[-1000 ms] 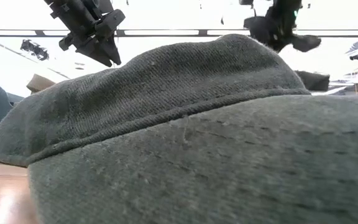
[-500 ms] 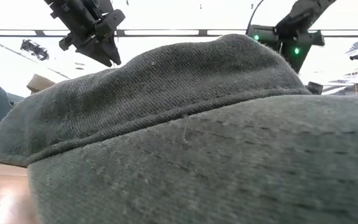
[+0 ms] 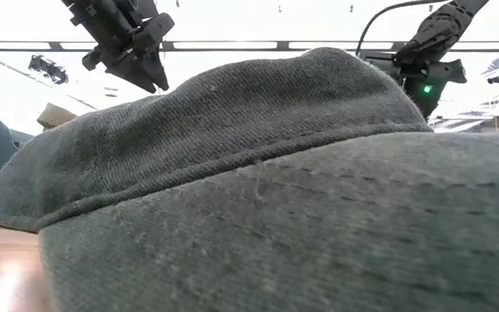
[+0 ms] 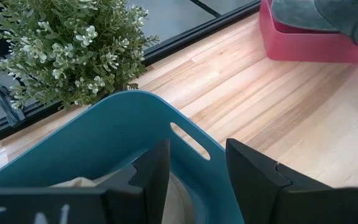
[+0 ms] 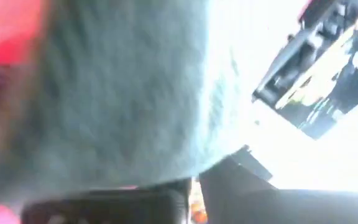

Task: Pick & Place hat
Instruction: Put the top blue cap into the pink bin

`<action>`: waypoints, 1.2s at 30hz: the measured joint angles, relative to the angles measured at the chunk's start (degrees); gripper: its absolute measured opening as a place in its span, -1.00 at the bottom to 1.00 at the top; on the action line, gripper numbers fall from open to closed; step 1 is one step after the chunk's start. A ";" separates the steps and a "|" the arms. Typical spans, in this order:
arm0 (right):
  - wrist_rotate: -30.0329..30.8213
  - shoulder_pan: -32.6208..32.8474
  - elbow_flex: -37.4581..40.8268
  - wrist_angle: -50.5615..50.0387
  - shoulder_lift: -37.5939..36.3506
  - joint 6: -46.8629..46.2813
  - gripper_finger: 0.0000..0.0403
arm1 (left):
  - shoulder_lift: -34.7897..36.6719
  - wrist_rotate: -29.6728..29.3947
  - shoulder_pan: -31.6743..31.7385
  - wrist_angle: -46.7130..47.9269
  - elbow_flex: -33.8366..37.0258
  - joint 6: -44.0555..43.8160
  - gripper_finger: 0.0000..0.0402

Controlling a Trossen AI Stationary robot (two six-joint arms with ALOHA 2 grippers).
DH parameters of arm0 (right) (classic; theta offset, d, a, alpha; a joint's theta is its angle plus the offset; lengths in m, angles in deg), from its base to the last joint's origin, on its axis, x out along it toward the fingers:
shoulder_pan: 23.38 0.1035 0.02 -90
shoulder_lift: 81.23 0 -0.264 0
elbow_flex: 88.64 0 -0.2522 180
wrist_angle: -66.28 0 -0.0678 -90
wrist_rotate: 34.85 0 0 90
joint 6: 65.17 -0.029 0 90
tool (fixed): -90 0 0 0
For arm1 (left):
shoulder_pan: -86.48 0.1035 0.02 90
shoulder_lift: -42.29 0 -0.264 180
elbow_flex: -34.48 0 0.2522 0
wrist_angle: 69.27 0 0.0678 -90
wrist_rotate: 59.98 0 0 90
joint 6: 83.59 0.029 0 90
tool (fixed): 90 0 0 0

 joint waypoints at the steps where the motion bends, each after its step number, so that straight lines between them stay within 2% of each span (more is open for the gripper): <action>1: -0.07 0.00 -0.02 -0.04 0.00 -2.44 -0.81 | 0.00 0.00 0.02 0.02 0.00 -0.01 -0.20; 5: 0.26 0.01 -0.02 -0.22 0.01 -8.16 -0.64 | -0.67 0.03 0.00 -0.01 0.00 -0.14 -0.20; 10: 6.81 1.49 -0.20 -2.47 -0.21 -8.61 -0.45 | -2.01 0.18 0.02 0.20 0.01 -0.37 -0.20; 12: 6.89 2.48 -1.16 -5.82 -0.75 -9.65 -0.42 | -2.41 -0.04 0.00 0.35 -0.01 -0.18 -0.20; 18: -2.69 5.83 -7.07 -19.86 -4.10 -23.66 -0.42 | -4.13 0.03 0.00 0.30 -0.04 0.19 -0.20; 21: -3.85 8.18 -10.19 -22.69 -6.23 -29.89 -0.45 | -4.11 0.00 0.00 0.26 0.00 0.15 -0.20; 24: -7.44 10.46 -12.81 -20.47 -8.30 -34.03 -0.48 | -4.12 0.01 0.00 0.24 0.00 0.21 -0.20; 28: -20.38 11.41 -13.61 -13.51 -9.71 -41.42 -0.58 | -4.18 0.00 0.00 0.01 0.00 0.19 -0.20; 30: -24.04 11.36 -13.61 -12.71 -9.68 -44.78 -0.68 | -4.54 0.04 0.00 -0.02 0.00 0.19 -0.20; 33: -23.90 11.16 -13.59 -14.86 -8.91 -45.89 -0.91 | -4.50 0.00 0.00 -0.14 0.00 0.19 -0.20; 36: -23.61 10.36 -13.59 -16.98 -8.24 -47.56 -0.96 | -4.50 0.01 0.00 -0.33 0.00 -0.16 -0.20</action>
